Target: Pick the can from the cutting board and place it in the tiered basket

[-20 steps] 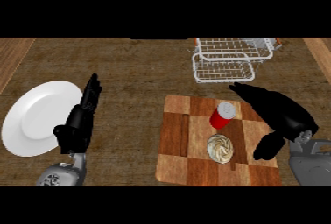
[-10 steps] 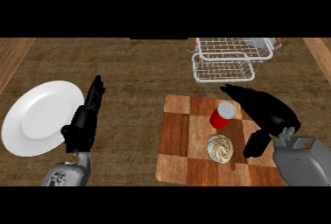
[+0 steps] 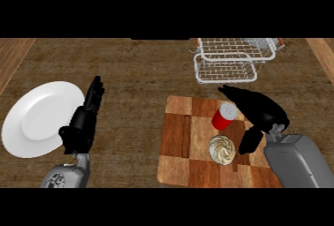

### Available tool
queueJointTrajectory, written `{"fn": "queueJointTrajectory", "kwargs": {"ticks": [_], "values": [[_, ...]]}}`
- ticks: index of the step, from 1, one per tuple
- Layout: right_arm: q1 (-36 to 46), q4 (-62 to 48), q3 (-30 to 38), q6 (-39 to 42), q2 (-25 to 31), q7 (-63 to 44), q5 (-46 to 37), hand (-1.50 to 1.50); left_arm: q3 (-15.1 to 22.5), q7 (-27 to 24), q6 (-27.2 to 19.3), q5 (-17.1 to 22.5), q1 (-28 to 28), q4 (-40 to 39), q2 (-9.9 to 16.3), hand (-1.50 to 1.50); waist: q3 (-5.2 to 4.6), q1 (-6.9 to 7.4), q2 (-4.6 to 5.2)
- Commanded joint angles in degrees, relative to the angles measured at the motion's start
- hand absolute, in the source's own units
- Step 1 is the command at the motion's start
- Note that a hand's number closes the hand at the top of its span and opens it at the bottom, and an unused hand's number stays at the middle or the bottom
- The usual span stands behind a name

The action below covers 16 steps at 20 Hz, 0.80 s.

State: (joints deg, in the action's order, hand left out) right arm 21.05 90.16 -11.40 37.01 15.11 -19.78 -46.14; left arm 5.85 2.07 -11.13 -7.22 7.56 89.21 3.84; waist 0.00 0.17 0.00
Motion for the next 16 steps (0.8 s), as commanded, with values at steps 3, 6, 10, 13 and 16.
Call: {"fn": "queueJointTrajectory", "kwargs": {"ticks": [3, 6, 10, 13, 16], "values": [[0.54, -3.47, 0.44, -1.31, -2.75, 1.63, -3.2, -1.5, 0.73, 0.17, 0.36, -1.76, -1.33, 1.75, -1.13, 0.0, 0.0, 0.0, -0.01], [-2.14, -4.71, -1.15, -5.17, -3.6, 3.79, -5.4, -1.5, -0.54, 1.0, -0.04, -1.7, 3.25, -2.59, -2.13, 0.0, 0.0, -0.11, 0.02], [2.32, -11.74, 1.71, -5.9, -3.73, 6.88, -5.63, -1.5, 0.17, 1.49, 0.05, -2.23, 0.32, 0.96, -2.38, 0.0, 0.01, 0.13, 0.03], [-2.18, -4.48, 2.13, -4.55, -4.96, 4.9, -5.04, -1.5, -2.08, -0.93, 1.59, -0.8, 0.39, -0.51, -1.54, 0.0, 0.0, -0.11, -0.02], [-2.87, -9.9, 3.01, -9.67, -4.27, 10.49, -5.47, -1.5, -2.34, 1.16, 2.65, -0.55, -0.15, 1.42, -0.56, 0.0, 0.01, 0.01, 0.02]]}}
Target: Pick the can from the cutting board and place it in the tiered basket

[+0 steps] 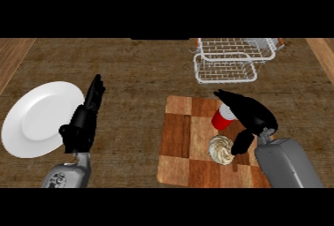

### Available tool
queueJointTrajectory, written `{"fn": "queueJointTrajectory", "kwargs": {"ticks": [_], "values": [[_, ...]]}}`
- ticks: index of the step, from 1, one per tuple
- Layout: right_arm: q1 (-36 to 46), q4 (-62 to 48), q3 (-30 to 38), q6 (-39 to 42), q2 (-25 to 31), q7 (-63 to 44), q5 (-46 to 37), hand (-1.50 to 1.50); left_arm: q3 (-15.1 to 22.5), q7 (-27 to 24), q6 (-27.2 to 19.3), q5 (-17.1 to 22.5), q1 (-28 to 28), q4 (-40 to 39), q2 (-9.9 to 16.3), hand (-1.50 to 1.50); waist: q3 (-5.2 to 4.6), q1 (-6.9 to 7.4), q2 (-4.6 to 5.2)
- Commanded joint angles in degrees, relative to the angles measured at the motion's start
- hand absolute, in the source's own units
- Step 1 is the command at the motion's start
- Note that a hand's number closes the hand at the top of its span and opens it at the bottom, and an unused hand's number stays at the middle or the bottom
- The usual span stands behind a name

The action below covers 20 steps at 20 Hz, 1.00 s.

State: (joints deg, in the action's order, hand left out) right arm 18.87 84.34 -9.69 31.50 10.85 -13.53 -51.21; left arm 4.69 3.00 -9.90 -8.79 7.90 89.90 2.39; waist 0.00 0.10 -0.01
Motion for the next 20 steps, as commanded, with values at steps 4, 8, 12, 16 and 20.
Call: {"fn": "queueJointTrajectory", "kwargs": {"ticks": [4, 8, 12, 16, 20], "values": [[-0.78, -6.63, 0.71, -10.99, -1.53, 4.71, -4.18, 1.5, 1.25, 1.96, -0.03, -1.34, -1.22, 3.17, -0.77, 0.0, 0.02, 0.11, 0.02], [0.81, -5.66, -3.12, -14.81, -0.28, 6.9, -9.44, 1.5, 0.78, -2.21, -0.25, -0.25, -2.4, 0.74, -1.39, 0.0, 0.01, 0.19, 0.03], [3.73, -11.42, -5.46, -18.16, -4.18, 2.21, -15.08, 1.5, 0.08, -1.32, 0.99, 0.21, -1.92, 0.51, -0.5, 0.0, 0.01, 0.39, 0.07], [5.54, -12.96, -12.31, -7.0, -10.52, -18.05, -22.29, 1.5, 0.57, -0.46, 0.86, -0.33, -0.34, 0.83, -0.5, 0.0, -0.09, 1.44, 0.07], [10.52, -17.04, -17.25, -6.11, -10.66, -30.64, -16.85, 1.5, -0.18, -1.91, 2.08, 0.2, 1.13, -1.97, 0.27, 0.0, -0.03, 1.89, 0.34]]}}
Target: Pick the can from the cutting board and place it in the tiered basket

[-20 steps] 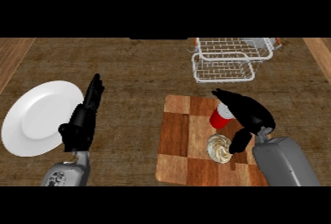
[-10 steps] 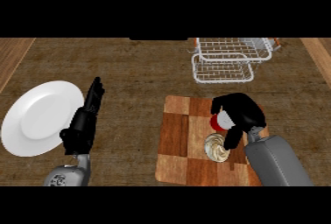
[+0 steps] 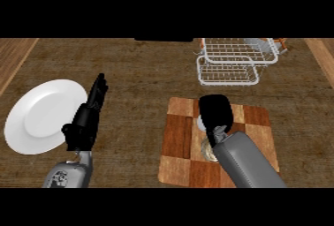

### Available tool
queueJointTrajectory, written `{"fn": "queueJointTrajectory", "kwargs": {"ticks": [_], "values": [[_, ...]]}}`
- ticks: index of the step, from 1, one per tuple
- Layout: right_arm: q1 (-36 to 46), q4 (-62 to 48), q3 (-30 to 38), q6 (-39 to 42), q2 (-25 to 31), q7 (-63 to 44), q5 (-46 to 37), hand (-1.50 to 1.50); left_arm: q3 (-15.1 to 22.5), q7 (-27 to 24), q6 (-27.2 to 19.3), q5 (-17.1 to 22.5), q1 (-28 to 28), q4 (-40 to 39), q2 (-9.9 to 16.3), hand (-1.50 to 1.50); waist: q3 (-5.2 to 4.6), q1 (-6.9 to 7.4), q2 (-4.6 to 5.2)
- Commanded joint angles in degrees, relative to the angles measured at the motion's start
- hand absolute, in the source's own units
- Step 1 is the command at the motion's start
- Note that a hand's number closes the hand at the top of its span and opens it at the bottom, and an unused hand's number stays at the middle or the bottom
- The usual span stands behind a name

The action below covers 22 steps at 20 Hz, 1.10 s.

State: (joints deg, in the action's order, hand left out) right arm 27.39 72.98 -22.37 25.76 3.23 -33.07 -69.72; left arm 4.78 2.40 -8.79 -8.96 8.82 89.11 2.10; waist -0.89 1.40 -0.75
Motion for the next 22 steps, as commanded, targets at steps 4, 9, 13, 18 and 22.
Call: {"fn": "queueJointTrajectory", "kwargs": {"ticks": [4, 9, 13, 18, 22], "values": [[5.15, -3.91, -9.2, -4.13, -3.13, -20.37, 6.17, 1.5, -0.08, 1.74, -1.42, -0.94, 1.69, -1.05, -1.19, 0.0, 0.9, -0.42, 0.8], [8.62, 4.91, -11.07, -0.74, -3.19, -30.24, 7.35, 1.5, -0.8, -0.78, -0.37, 0.72, -1.75, -0.1, -0.87, 0.0, 0.87, -0.96, 0.52], [11.3, 11.16, -6.78, 3.64, -3.19, -31.18, 3.19, 1.5, -1.25, 1.42, -0.54, 0.17, -0.73, 1.94, 0.32, 0.0, 0.88, -1.56, 0.36], [20.94, 18.82, -0.4, 9.81, -3.18, -32.93, 3.62, 1.5, -0.45, 0.09, 0.56, 0.29, -1.71, 0.84, 0.28, 0.0, 0.85, -1.56, 0.31], [25.6, 24.0, 6.17, 17.22, -3.17, -34.29, 5.44, 1.5, -0.69, -2.3, 0.42, 0.48, -4.59, 0.64, 0.33, 0.0, 0.81, -1.74, 0.12]]}}
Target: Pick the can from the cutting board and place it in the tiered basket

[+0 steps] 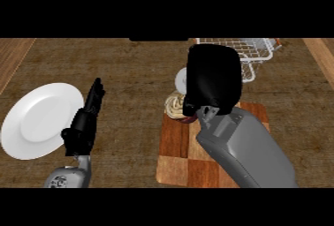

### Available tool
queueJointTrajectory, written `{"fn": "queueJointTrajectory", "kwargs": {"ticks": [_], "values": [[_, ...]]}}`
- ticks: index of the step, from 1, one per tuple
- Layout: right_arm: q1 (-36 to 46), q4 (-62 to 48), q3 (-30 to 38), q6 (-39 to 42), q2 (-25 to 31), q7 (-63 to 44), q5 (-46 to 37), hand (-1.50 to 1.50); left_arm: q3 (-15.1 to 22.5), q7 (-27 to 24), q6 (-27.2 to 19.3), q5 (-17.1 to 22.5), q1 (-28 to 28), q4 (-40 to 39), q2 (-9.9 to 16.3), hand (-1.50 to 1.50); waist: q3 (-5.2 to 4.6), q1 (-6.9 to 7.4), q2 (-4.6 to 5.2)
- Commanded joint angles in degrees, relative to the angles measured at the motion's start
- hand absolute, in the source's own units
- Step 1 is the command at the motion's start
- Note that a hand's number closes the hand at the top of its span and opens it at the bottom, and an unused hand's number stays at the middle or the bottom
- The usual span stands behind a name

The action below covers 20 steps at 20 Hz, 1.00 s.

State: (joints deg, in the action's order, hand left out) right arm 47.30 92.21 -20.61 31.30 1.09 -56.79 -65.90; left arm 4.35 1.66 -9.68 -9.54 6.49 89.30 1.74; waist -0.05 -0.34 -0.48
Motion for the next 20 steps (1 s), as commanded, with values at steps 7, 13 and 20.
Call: {"fn": "queueJointTrajectory", "kwargs": {"ticks": [7, 13, 20], "values": [[13.81, 0.14, 15.35, 7.52, -1.05, -8.49, 4.36, 1.5, 0.15, 2.0, -0.48, -0.86, 3.76, -0.56, -0.48, 0.0, 0.01, 0.72, 0.37], [19.89, -10.26, 21.47, 2.37, -0.06, -3.1, 4.24, 1.5, -1.0, 0.44, 0.57, 0.26, 2.61, -1.41, 0.5, 0.0, 0.0, 1.04, 0.62], [23.06, -23.53, 23.77, -4.54, 5.09, 3.4, -0.68, 1.5, 0.29, -0.5, 0.04, -0.23, 2.04, -0.77, -1.03, 0.0, 0.0, 1.42, 0.82]]}}
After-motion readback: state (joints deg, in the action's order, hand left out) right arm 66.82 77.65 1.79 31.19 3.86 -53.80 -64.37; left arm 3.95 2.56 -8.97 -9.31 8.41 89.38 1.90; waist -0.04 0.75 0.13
